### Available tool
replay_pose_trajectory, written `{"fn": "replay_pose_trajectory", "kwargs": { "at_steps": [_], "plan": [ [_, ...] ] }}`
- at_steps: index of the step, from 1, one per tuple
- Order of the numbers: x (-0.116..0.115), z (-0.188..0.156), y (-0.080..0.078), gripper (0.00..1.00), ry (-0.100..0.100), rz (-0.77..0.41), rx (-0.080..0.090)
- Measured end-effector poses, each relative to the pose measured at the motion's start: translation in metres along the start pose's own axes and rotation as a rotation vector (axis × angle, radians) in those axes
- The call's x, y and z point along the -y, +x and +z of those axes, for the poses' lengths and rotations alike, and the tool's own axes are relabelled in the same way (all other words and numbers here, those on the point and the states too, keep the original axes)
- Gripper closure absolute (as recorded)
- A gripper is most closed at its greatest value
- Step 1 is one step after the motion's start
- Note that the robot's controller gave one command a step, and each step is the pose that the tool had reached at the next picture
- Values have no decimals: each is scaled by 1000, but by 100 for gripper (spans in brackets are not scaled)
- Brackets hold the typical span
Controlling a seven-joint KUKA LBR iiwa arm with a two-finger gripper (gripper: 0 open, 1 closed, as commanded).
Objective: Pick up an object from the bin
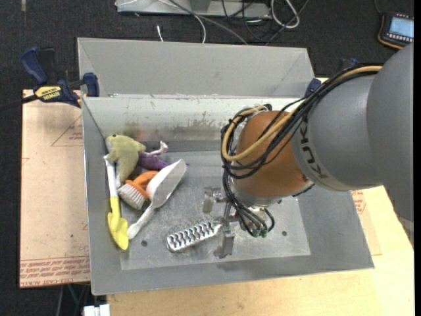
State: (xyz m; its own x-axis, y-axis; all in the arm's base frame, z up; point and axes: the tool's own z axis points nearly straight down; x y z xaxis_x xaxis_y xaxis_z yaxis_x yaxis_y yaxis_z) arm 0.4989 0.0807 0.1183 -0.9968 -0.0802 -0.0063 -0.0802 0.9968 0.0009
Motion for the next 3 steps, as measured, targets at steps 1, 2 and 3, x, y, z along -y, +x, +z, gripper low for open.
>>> {"fn": "replay_pose_trajectory", "kwargs": {
  "at_steps": [1, 2, 3],
  "plan": [
    [-20, 19, 1, 0, -2, -235, -8],
    [-9, 47, 4, 0, -1, -18, 9],
    [0, 49, 4, 100, -3, -288, -6]
  ]
}}
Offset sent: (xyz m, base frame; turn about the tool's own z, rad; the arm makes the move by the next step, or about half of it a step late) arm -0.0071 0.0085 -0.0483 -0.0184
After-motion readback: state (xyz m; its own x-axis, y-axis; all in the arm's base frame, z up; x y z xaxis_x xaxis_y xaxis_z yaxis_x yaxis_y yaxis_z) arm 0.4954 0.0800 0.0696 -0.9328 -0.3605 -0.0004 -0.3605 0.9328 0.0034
